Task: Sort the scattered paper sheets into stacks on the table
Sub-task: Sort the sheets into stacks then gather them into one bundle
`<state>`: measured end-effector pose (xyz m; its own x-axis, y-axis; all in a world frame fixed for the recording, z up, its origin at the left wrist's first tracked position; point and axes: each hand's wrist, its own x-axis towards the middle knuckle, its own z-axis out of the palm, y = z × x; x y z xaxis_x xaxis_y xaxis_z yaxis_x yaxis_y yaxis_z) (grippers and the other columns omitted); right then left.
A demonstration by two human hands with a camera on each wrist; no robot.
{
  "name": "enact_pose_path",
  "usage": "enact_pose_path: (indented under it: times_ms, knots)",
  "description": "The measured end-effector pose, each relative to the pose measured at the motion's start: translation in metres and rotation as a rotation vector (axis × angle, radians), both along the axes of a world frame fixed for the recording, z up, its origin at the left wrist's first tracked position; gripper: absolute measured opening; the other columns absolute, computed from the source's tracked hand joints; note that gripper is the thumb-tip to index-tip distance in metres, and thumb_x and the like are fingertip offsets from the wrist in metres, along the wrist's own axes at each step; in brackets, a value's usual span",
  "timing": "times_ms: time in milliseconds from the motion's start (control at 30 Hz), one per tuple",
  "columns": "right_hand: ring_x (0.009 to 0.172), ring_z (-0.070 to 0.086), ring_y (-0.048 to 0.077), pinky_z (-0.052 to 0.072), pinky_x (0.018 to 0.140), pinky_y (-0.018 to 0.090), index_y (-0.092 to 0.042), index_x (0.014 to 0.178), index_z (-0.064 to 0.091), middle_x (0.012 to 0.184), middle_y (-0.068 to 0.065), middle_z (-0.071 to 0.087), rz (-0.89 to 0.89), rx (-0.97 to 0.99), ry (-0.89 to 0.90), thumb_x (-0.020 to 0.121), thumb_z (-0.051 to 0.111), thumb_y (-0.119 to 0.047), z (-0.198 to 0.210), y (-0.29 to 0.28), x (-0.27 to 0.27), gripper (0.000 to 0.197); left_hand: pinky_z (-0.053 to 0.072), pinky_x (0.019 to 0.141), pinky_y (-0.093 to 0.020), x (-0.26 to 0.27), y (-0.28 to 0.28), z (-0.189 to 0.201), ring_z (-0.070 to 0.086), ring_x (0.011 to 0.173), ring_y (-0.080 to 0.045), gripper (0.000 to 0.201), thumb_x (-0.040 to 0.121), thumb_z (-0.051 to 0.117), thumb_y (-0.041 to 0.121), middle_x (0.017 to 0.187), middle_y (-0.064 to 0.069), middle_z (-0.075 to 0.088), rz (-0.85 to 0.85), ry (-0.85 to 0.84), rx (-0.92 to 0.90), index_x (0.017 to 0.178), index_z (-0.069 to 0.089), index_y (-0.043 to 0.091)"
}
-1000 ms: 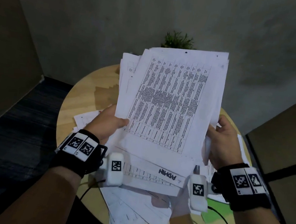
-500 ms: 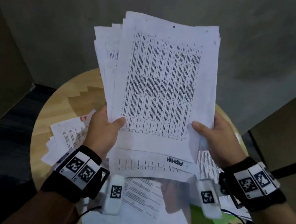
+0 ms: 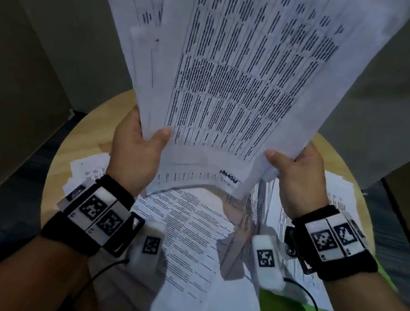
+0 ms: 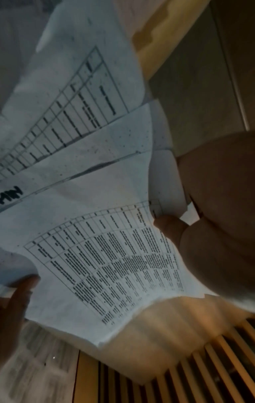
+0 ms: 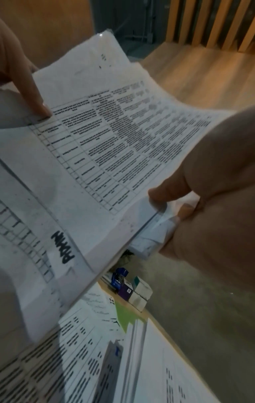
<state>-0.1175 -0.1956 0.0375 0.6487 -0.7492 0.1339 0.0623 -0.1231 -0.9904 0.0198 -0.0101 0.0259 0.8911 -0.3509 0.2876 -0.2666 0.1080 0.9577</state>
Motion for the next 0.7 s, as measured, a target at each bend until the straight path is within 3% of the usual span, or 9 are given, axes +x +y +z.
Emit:
enact_pose_path:
  times_ms: [133, 233, 333, 400, 500, 600, 700]
  knots:
    - [0.089, 0.067, 0.002, 0.051, 0.075, 0.017, -0.025, 0.096, 0.060, 0.095, -0.012, 0.069, -0.008, -0.048, -0.040, 0.085, 0.056, 0.012, 0.001, 0.003, -0.002, 0.038, 0.053, 0.089, -0.023, -0.002, -0.006, -0.003, 0.065, 0.103, -0.005, 0.033, 0.094, 0.054, -0.004, 0.111, 0.006, 0.065, 0.009, 0.012, -0.063, 0.124, 0.051, 0.006]
    - [0.086, 0.067, -0.001, 0.052, 0.074, 0.014, -0.022, 0.097, 0.059, 0.097, -0.009, 0.068, -0.003, -0.096, -0.057, 0.086, 0.056, 0.011, 0.003, 0.007, -0.004, 0.035, 0.051, 0.084, -0.017, -0.005, -0.007, -0.003, 0.065, 0.100, 0.001, 0.033, 0.094, 0.052, -0.004, 0.106, 0.012, 0.065, -0.005, 0.003, -0.094, 0.120, 0.050, 0.016]
    - [0.087, 0.067, 0.003, 0.053, 0.076, 0.018, -0.017, 0.101, 0.057, 0.099, -0.005, 0.068, 0.009, -0.111, -0.078, 0.086, 0.057, 0.011, 0.004, 0.008, -0.002, 0.032, 0.051, 0.086, -0.018, -0.001, -0.003, -0.002, 0.064, 0.104, -0.001, 0.039, 0.093, 0.054, -0.004, 0.110, 0.011, 0.064, -0.025, 0.009, -0.134, 0.127, 0.045, 0.014]
    - [0.095, 0.067, 0.011, 0.054, 0.082, 0.025, -0.009, 0.109, 0.054, 0.103, 0.004, 0.067, 0.029, -0.109, -0.073, 0.083, 0.062, 0.010, 0.000, 0.008, -0.002, 0.033, 0.050, 0.090, -0.022, 0.002, 0.001, -0.007, 0.062, 0.109, -0.003, 0.048, 0.090, 0.058, -0.002, 0.116, 0.012, 0.062, -0.054, 0.005, -0.104, 0.129, 0.041, 0.021]
    - [0.106, 0.063, 0.021, 0.053, 0.090, 0.035, -0.002, 0.124, 0.046, 0.115, 0.012, 0.063, 0.023, -0.085, -0.023, 0.082, 0.066, 0.006, -0.013, 0.011, 0.000, 0.048, 0.050, 0.089, -0.021, 0.003, 0.004, -0.017, 0.060, 0.103, 0.005, 0.054, 0.089, 0.058, -0.005, 0.112, 0.019, 0.058, -0.090, 0.008, -0.001, 0.125, 0.034, 0.027]
    - [0.104, 0.062, 0.017, 0.051, 0.093, 0.042, -0.016, 0.116, 0.049, 0.112, 0.003, 0.064, -0.004, -0.101, 0.048, 0.087, 0.059, 0.002, -0.024, 0.016, 0.006, 0.036, 0.046, 0.081, -0.011, 0.002, 0.001, -0.023, 0.056, 0.092, 0.017, 0.046, 0.094, 0.054, -0.001, 0.107, 0.022, 0.054, -0.062, -0.006, 0.071, 0.131, 0.033, 0.017]
    - [0.097, 0.061, -0.001, 0.049, 0.089, 0.031, -0.022, 0.117, 0.050, 0.107, -0.013, 0.063, -0.013, -0.135, 0.090, 0.094, 0.051, -0.001, -0.021, 0.021, 0.013, 0.031, 0.041, 0.072, 0.000, -0.002, -0.003, -0.021, 0.054, 0.086, 0.021, 0.036, 0.098, 0.045, -0.001, 0.104, 0.023, 0.054, 0.008, -0.022, 0.043, 0.128, 0.037, 0.018]
